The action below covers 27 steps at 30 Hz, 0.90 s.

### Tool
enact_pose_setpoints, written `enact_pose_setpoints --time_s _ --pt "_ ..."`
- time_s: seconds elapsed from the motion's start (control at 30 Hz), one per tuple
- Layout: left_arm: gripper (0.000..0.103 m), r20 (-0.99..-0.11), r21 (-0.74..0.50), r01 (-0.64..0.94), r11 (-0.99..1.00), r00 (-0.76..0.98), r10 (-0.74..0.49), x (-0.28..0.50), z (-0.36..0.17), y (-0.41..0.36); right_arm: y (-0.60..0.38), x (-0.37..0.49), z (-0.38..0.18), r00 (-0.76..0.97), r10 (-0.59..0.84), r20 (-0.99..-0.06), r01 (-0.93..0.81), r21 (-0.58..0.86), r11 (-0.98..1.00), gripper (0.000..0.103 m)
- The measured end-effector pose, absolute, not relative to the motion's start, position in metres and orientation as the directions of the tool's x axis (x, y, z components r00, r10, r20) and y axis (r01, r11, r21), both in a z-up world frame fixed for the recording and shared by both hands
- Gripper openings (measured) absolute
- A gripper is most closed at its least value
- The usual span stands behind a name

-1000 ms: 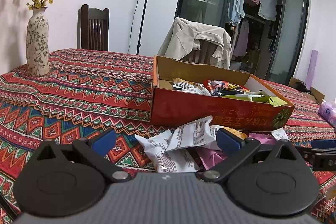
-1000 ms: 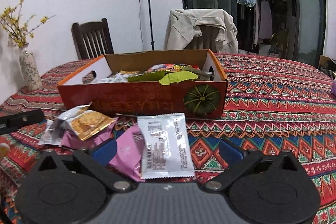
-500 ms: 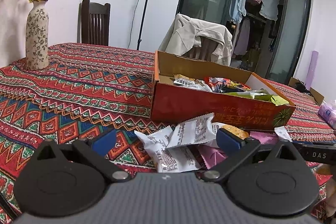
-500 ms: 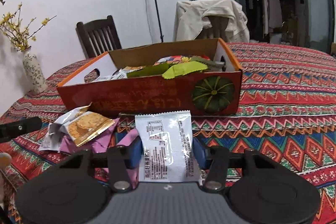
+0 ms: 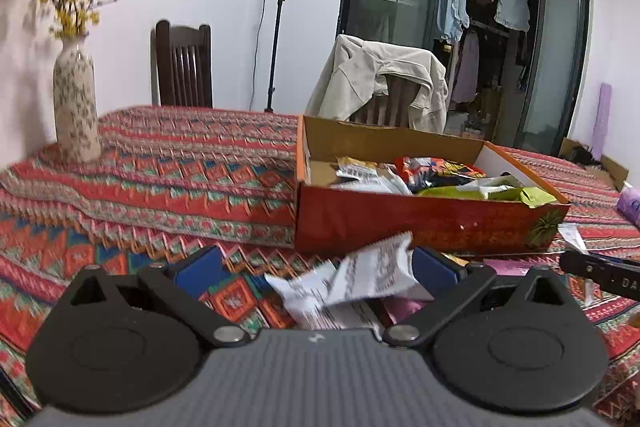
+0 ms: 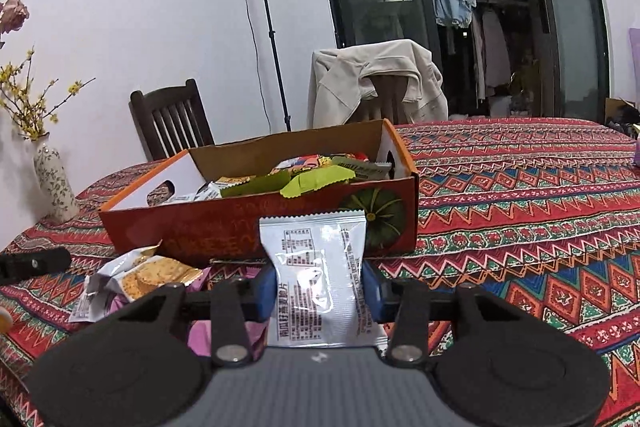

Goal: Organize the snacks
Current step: 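Return the right tool to the pile and grasp a white sachet, then grasp a white sachet with the left tool while the right tool holds its sachet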

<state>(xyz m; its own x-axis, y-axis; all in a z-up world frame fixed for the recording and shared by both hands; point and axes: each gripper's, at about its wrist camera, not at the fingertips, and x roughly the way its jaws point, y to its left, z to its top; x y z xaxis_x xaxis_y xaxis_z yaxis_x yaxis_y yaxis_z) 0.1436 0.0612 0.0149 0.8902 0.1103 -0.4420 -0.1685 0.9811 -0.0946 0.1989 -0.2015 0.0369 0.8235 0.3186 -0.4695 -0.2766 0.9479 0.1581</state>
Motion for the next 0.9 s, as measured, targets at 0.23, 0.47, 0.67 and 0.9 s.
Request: enact_pose_setpoints --time_s 0.23,0.47,0.67,0.9 --pt "0.103 -0.486 -0.06 -0.148 0.987 0.868 0.101 0.16 0.02 0.067 -0.201 0.196 0.038 0.827 0.317 -0.463 -0.278 0.154 0.948 0.042" --pt "0.103 -0.553 -0.117 -0.119 0.986 0.832 0.035 0.187 0.011 0.063 -0.201 0.196 0.037 0.828 0.311 -0.466 -0.273 0.15 0.95 0.042" --pt "0.103 -0.558 -0.141 -0.106 0.984 0.83 0.01 0.214 0.01 0.052 -0.2 0.196 0.037 0.829 0.304 -0.47 -0.267 0.147 0.953 0.042" --pt "0.076 -0.612 -0.233 -0.098 0.968 0.788 -0.067 0.225 -0.012 0.061 -0.2 0.197 0.036 0.825 0.308 -0.474 -0.27 0.148 0.951 0.042"
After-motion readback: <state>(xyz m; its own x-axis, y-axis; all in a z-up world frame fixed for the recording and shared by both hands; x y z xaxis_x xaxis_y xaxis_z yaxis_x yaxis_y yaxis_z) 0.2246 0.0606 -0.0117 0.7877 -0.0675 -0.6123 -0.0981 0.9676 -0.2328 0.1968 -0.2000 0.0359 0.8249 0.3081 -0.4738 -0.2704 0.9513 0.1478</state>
